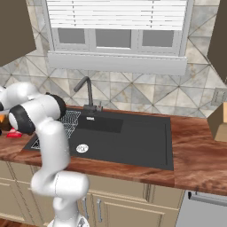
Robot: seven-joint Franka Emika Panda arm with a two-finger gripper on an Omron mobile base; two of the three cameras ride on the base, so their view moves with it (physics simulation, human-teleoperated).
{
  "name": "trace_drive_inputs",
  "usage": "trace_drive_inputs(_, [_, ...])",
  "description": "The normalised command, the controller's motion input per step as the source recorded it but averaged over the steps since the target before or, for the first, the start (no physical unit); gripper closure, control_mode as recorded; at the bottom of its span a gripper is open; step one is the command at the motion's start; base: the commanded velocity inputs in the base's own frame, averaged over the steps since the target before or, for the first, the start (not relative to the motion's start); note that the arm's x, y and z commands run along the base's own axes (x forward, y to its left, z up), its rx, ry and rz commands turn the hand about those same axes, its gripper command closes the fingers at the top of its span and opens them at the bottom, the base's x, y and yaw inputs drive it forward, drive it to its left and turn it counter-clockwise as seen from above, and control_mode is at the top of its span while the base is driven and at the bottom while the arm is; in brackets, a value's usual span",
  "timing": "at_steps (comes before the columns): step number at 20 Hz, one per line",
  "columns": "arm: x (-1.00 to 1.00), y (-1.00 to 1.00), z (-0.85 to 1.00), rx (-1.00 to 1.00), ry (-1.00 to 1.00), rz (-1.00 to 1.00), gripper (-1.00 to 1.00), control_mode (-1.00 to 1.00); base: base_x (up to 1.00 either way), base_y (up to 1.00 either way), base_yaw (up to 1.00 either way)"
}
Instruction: Pick up all produce items and place them in the sink. Turn on the sink faucet to wash them. Then turn the sink off and put them in the tray.
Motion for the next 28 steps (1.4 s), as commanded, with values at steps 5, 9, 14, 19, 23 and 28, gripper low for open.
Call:
trace_drive_inputs(5, [0.21, 0.16, 0.00, 0.01, 0.00, 0.00, 1.00, -1.00, 0.00, 0.00, 0.00])
trace_drive_inputs(9, [0.21, 0.17, 0.00, 0.00, -0.01, 0.00, 1.00, -1.00, 0.00, 0.00, 0.00])
trace_drive_inputs(14, [0.21, 0.12, -0.05, 0.00, 0.00, 0.00, 1.00, -1.00, 0.00, 0.00, 0.00])
trace_drive_inputs(19, [0.20, 0.08, -0.13, 0.00, -0.01, 0.00, 1.00, -1.00, 0.00, 0.00, 0.00])
trace_drive_inputs(23, [0.18, 0.04, -0.18, 0.01, -0.02, 0.00, 1.00, -1.00, 0.00, 0.00, 0.00])
trace_drive_inputs(28, [0.17, 0.08, -0.13, 0.02, 0.00, 0.00, 1.00, -1.00, 0.00, 0.00, 0.00])
